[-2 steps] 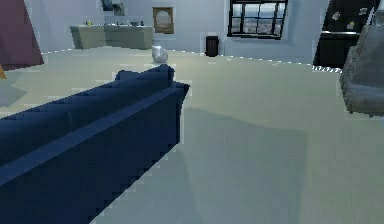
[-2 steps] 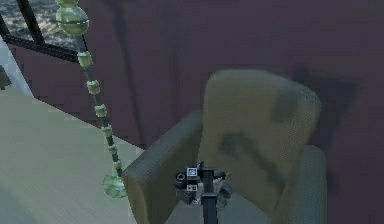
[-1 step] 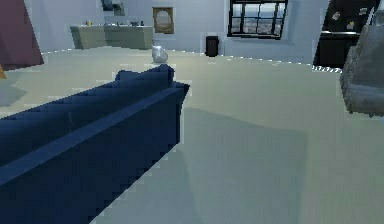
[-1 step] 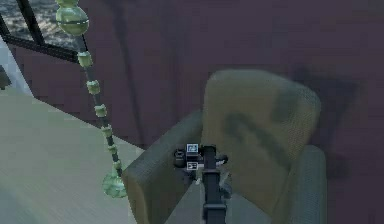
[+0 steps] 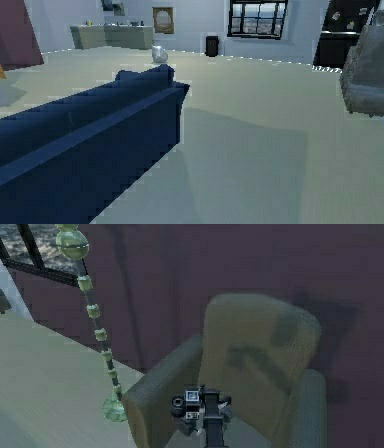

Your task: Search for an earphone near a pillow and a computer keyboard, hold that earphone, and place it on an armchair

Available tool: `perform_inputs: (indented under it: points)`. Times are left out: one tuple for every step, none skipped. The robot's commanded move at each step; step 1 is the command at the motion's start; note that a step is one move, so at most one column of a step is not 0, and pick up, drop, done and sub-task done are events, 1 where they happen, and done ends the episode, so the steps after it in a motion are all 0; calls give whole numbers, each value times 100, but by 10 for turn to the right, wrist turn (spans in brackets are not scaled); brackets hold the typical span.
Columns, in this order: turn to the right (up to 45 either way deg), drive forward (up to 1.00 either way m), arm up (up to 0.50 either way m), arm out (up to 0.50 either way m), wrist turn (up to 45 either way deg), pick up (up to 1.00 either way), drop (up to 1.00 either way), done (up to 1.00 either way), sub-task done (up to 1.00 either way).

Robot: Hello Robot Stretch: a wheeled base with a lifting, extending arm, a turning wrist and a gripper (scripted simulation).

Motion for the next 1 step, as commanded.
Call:
perform_inputs:
  points:
    - [0, 0, 0, 0, 0, 0, 0, 100, 0]
